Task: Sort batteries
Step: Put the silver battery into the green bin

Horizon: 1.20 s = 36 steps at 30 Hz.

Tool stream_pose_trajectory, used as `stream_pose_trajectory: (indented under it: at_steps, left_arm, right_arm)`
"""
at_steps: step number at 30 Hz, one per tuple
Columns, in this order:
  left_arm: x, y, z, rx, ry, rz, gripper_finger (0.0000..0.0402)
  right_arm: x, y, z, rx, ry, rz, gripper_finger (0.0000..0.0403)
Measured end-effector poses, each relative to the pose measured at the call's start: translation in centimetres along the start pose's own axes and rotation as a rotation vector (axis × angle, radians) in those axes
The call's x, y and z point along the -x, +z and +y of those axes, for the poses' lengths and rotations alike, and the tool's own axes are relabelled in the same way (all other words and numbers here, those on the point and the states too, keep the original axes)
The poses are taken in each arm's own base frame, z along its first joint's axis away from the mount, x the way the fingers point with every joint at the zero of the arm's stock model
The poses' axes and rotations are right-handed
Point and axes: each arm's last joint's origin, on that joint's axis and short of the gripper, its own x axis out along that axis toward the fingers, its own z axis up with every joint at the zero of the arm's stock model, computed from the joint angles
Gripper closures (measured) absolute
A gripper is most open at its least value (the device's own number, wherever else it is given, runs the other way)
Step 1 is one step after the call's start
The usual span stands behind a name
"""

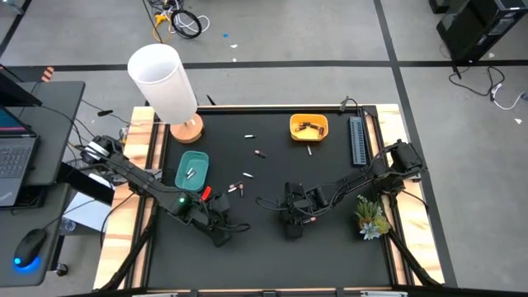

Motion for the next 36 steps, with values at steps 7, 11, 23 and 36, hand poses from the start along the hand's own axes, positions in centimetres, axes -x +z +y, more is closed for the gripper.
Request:
stream_pose_trajectory:
  at_steps: [7,11,23,36]
  left_arm:
    - [0.0,0.1,-0.1,0.020,-0.012,-0.008,0.0271]
    - [0.0,0.6,-0.8,0.053,-0.084,-0.058,0.0271]
    - [-1.4,3.4,0.1,0.047,-0.230,-0.212,0.0271]
    - [-3.4,3.8,2.8,0.207,-0.206,-0.248,0.0271]
  right_arm:
    - [-0.1,0.1,-0.5,0.017,-0.032,-0.006,0.0385]
    - [-0.1,0.6,-1.1,-0.015,-0.032,-0.036,0.0385]
    - [2.7,5.4,-4.4,-0.058,-0.021,-0.161,0.0401]
    - [4.7,4.1,-6.6,-0.233,0.021,-0.069,0.0315]
